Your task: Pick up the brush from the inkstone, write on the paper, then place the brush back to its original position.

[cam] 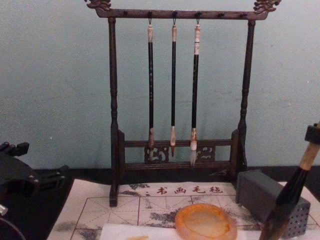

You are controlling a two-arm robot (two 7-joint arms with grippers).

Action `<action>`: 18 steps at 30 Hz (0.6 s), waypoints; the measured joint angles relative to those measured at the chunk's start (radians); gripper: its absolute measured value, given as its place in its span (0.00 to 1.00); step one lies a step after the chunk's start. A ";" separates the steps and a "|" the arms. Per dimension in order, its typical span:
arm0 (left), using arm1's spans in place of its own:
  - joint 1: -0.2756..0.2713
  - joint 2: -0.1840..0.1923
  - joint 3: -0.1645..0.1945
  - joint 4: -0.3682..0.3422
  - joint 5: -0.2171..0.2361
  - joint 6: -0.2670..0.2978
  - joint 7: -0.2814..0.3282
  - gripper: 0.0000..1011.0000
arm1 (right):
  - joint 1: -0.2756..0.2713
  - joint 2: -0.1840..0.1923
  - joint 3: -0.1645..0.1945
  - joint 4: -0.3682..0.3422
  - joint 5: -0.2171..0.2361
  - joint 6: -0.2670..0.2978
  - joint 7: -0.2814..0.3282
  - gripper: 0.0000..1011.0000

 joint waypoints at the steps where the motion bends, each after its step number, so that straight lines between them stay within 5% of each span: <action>1: 0.000 0.000 0.000 0.000 0.000 0.000 0.000 0.99 | 0.001 -0.001 -0.001 0.001 -0.003 -0.001 0.000 0.18; 18: 0.000 0.000 0.000 0.000 0.000 0.000 0.000 0.99 | 0.014 -0.017 -0.007 0.019 -0.029 -0.009 0.002 0.18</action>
